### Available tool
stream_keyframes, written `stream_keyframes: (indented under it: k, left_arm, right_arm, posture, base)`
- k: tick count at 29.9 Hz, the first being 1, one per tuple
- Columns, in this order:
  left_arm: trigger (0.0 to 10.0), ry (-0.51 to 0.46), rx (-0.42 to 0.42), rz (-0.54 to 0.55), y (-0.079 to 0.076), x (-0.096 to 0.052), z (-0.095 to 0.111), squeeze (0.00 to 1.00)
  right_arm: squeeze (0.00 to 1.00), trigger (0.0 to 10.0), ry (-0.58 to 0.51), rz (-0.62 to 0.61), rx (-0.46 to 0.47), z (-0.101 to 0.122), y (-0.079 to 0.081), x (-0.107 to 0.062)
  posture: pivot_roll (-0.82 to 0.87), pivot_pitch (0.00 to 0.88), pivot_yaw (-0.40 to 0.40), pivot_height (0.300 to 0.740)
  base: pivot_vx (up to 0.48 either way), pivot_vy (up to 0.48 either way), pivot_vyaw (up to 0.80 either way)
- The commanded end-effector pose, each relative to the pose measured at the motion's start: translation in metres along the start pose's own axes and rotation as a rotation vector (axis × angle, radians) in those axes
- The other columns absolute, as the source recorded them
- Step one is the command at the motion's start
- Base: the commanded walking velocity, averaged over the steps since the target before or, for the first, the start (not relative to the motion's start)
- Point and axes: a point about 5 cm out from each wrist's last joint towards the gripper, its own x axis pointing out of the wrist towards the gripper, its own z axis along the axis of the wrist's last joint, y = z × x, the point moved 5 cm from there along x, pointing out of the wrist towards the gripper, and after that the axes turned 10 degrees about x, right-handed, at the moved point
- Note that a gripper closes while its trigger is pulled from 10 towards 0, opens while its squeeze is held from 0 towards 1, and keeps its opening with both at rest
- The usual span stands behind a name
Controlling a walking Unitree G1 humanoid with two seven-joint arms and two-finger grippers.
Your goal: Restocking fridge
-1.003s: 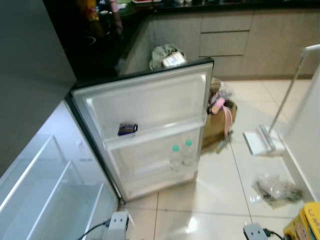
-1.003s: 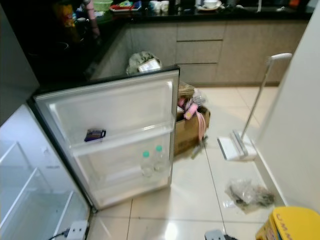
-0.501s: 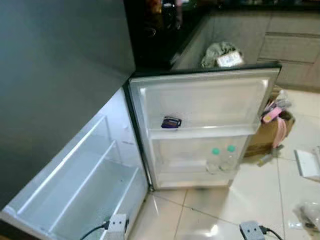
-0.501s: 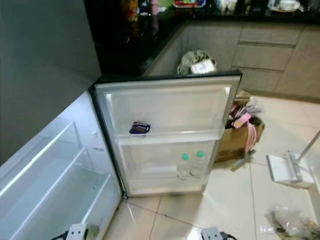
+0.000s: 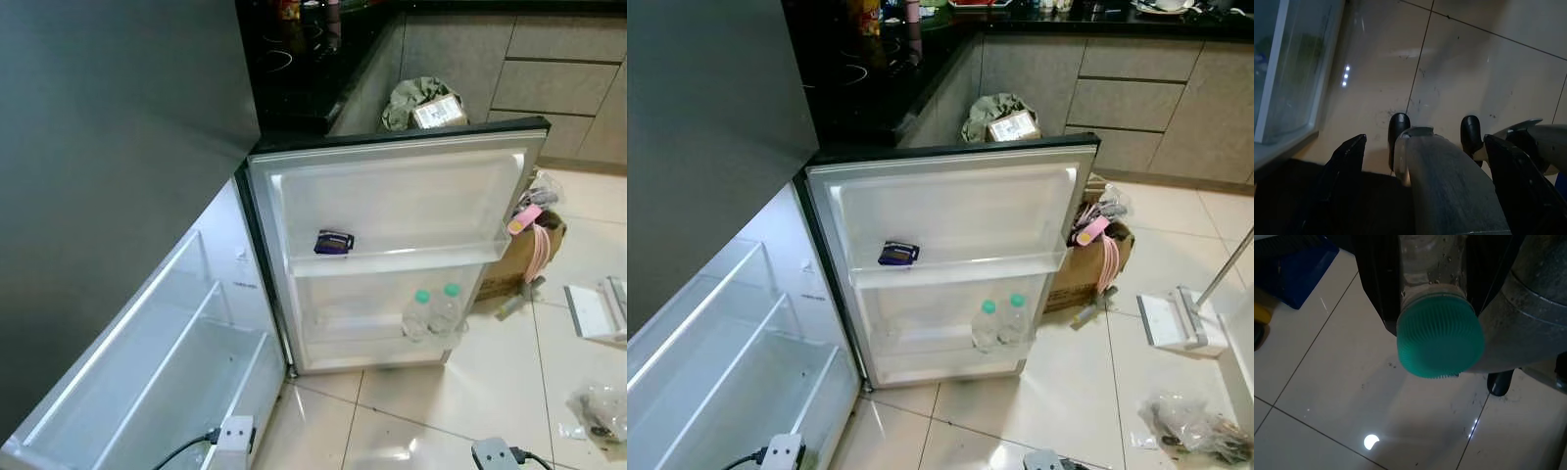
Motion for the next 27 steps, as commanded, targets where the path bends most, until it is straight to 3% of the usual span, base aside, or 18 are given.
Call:
stream_keyframes:
  k: [1, 6, 16, 27]
  left_arm:
    - [10.0, 0.008, 0.016, 0.006, 0.0043, -0.0019, -0.0022, 0.0]
    - [10.0, 0.007, 0.017, 0.008, 0.0045, -0.0019, -0.0021, 0.0]
    - [10.0, -0.002, -0.002, 0.02, 0.0063, -0.002, -0.0007, 0.0]
    - [10.0, 0.007, -0.005, 0.007, 0.0044, -0.0021, -0.003, 0.0]
  right_arm:
    - [0.0, 10.0, 0.009, -0.003, 0.009, -0.0036, 0.0005, -0.0002]
    - [0.0, 10.0, 0.01, -0.003, 0.011, -0.004, 0.0009, -0.0001]
    - [0.0, 10.0, 0.006, -0.003, 0.012, -0.0029, 0.0005, -0.0001]
    - [0.0, 10.0, -0.004, -0.001, 0.008, -0.0007, -0.0004, -0.0003]
  posture:
    - [-0.1, 0.0, 0.014, 0.74]
    - [-0.1, 0.0, 0.013, 0.74]
    - [-0.1, 0.0, 0.011, 0.74]
    - [-0.1, 0.0, 0.01, 0.74]
  base:
    - [0.27, 0.0, 0.0]
    - [0.272, 0.0, 0.0]
    - [0.0, 0.0, 0.0]
    - [0.0, -0.363, 0.0]
